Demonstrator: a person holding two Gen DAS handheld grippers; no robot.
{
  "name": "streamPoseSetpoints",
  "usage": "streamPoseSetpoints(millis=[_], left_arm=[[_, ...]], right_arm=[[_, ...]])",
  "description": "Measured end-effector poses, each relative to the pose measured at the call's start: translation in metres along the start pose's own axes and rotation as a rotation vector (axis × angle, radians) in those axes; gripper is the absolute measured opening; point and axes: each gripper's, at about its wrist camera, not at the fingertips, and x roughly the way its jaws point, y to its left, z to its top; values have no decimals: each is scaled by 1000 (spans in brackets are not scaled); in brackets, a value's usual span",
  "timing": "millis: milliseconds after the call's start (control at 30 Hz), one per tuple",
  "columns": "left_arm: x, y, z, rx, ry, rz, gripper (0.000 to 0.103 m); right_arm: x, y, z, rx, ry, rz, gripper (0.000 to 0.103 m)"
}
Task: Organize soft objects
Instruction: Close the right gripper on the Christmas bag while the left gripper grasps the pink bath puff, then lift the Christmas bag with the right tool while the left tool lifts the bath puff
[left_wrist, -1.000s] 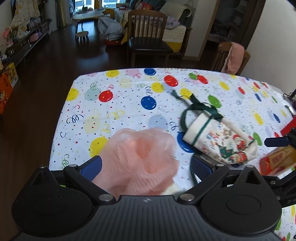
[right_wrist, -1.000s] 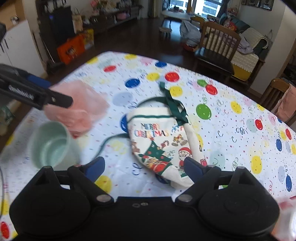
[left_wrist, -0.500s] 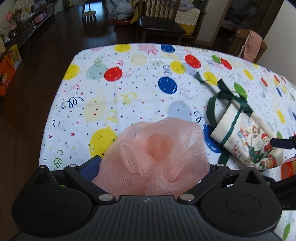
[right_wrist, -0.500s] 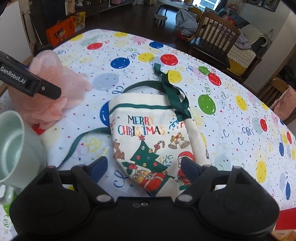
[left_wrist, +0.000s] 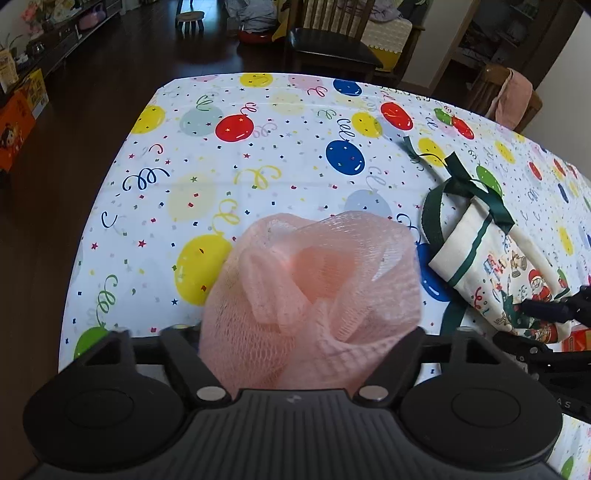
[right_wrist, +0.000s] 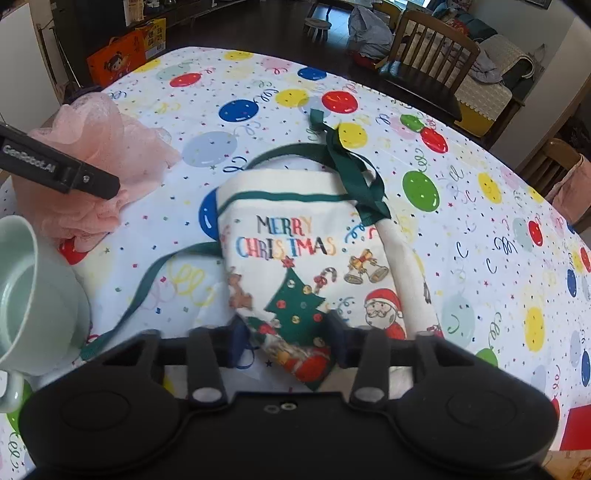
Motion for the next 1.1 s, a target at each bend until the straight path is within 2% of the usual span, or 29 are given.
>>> streamPoseSetpoints(millis=[33, 100, 300, 600, 867, 1100], left_arm=[[-1, -1, 0, -3, -1, -3, 60], [-5, -3, 0, -7, -5, -4, 49], [-16, -3, 0, -10, -38, 22, 39], [-40, 0, 4, -40, -86, 39, 38], [-78, -3, 12, -67, -147, 26, 38], [-120, -22, 15, -49, -164, -8, 38]], right_arm=[[-1, 1, 0, 4, 1, 0, 20], [-5, 3, 1, 5, -9, -19, 17], [-27, 0, 6, 25, -77, -32, 4], [-72, -19, 15, 136, -155, 50, 2], [-122, -45, 19, 261, -222, 159, 1], [-182, -64, 16, 277, -321, 238, 1]])
